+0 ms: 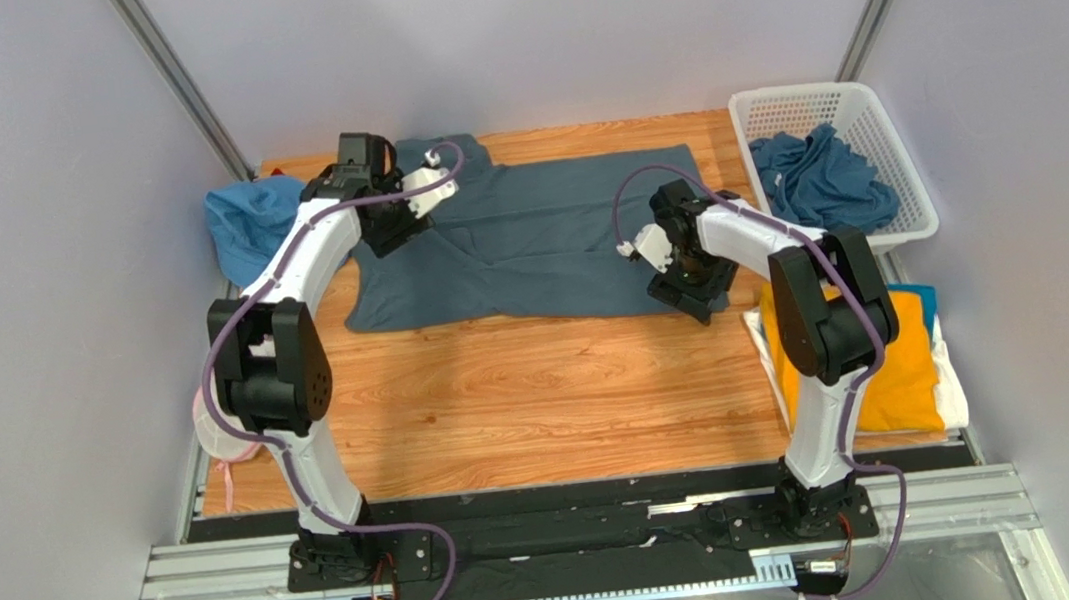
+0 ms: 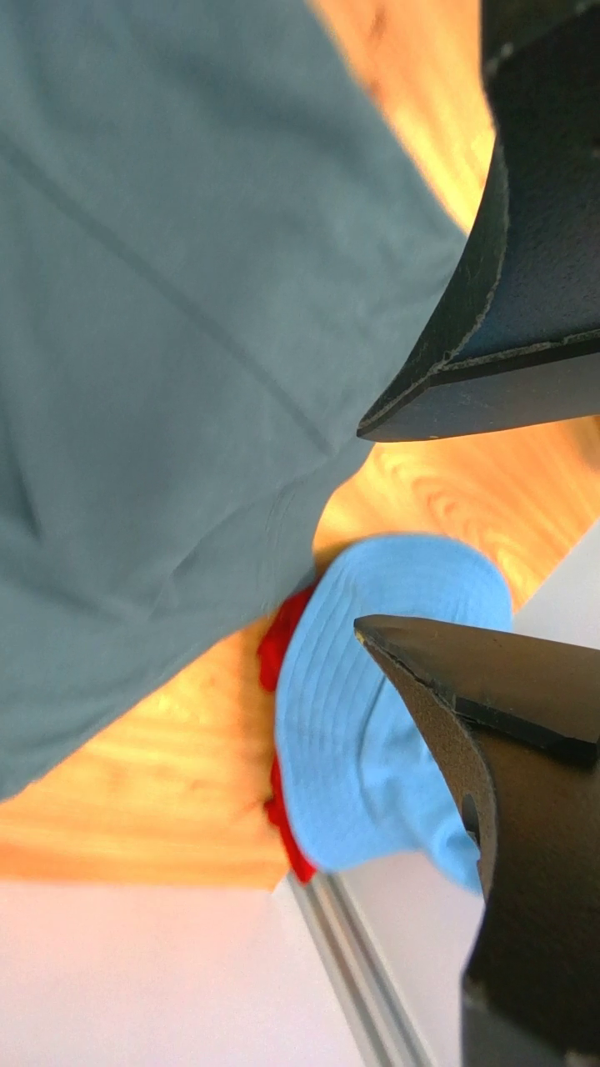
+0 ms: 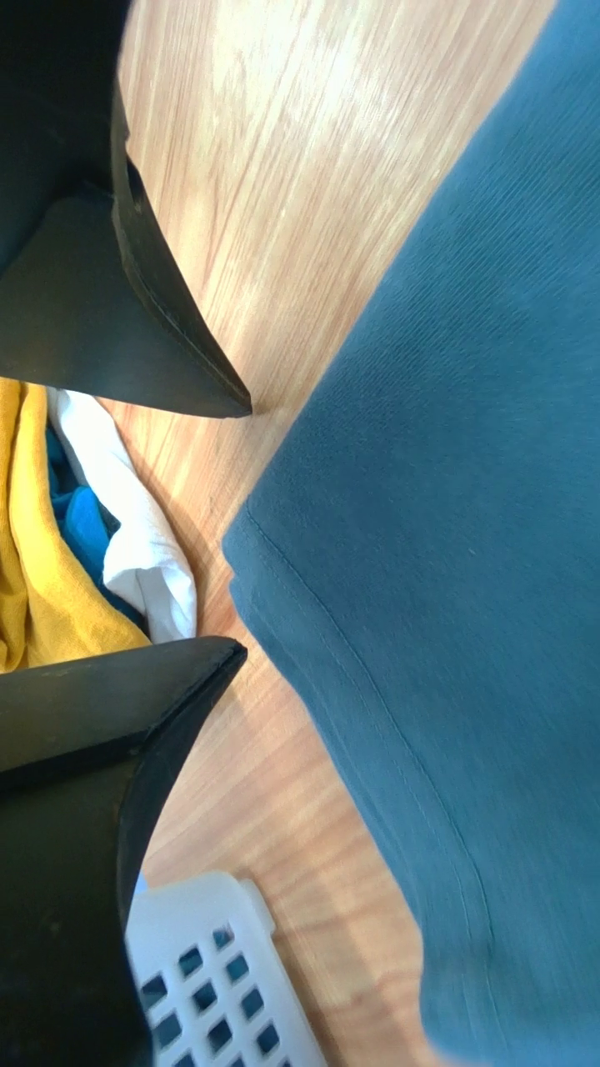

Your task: Fold and stack the t-shirts

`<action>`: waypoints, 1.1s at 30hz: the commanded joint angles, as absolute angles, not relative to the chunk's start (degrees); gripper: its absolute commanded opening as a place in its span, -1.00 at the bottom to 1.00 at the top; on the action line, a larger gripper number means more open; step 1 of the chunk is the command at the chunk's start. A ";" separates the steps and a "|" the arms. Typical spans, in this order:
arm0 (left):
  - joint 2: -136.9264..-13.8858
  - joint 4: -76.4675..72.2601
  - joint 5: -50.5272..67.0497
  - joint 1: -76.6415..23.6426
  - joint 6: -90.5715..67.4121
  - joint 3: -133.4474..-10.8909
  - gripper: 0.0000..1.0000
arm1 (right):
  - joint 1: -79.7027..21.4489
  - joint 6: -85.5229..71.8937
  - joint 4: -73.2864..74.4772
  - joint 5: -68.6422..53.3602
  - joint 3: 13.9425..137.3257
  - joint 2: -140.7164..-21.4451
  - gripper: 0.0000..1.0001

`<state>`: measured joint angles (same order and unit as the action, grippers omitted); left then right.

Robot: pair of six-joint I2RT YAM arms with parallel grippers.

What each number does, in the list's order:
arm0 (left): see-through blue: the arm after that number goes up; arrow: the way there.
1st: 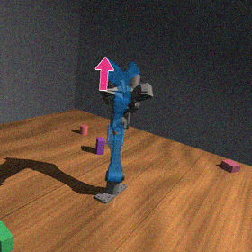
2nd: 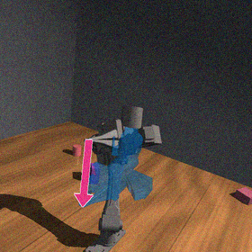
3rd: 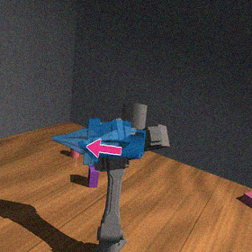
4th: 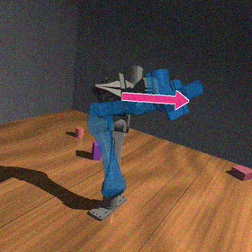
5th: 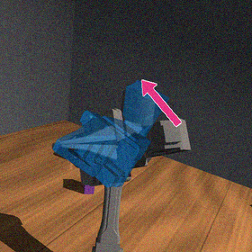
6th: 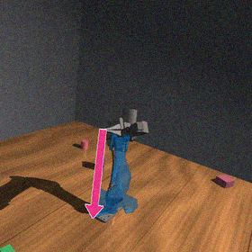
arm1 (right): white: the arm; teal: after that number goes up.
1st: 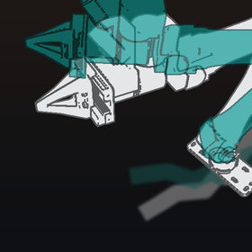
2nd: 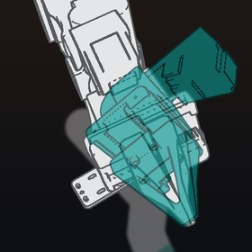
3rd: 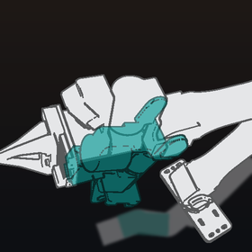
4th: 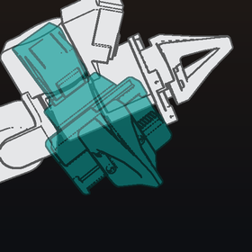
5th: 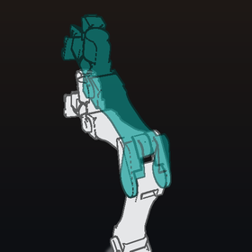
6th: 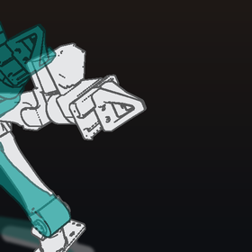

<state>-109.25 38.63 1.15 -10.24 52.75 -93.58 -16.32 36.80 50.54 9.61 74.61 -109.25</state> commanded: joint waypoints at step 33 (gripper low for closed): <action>-112.24 31.73 1.85 -10.28 49.04 -79.73 0.25 | -15.47 37.62 32.70 9.58 78.58 -112.51 0.55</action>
